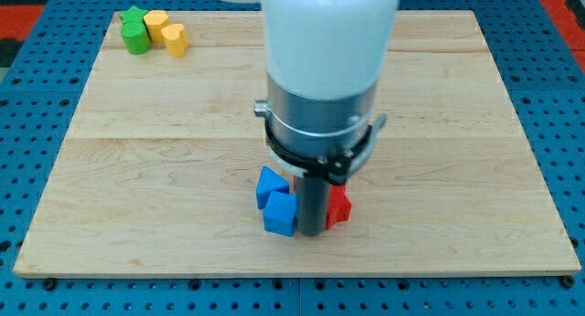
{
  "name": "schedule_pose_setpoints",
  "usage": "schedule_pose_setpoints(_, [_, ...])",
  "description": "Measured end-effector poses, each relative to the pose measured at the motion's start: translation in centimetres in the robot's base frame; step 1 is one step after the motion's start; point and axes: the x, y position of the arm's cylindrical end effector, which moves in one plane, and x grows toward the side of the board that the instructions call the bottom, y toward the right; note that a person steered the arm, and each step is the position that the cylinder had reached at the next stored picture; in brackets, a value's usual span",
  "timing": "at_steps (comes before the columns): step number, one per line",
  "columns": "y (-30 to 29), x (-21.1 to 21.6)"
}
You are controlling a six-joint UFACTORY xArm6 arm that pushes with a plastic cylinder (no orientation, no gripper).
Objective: Separate the blue cube from the red blocks and the blue triangle
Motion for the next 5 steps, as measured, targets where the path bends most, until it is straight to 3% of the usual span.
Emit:
schedule_pose_setpoints(4, [-16.7,-1.7])
schedule_pose_setpoints(5, [-11.9,-1.7])
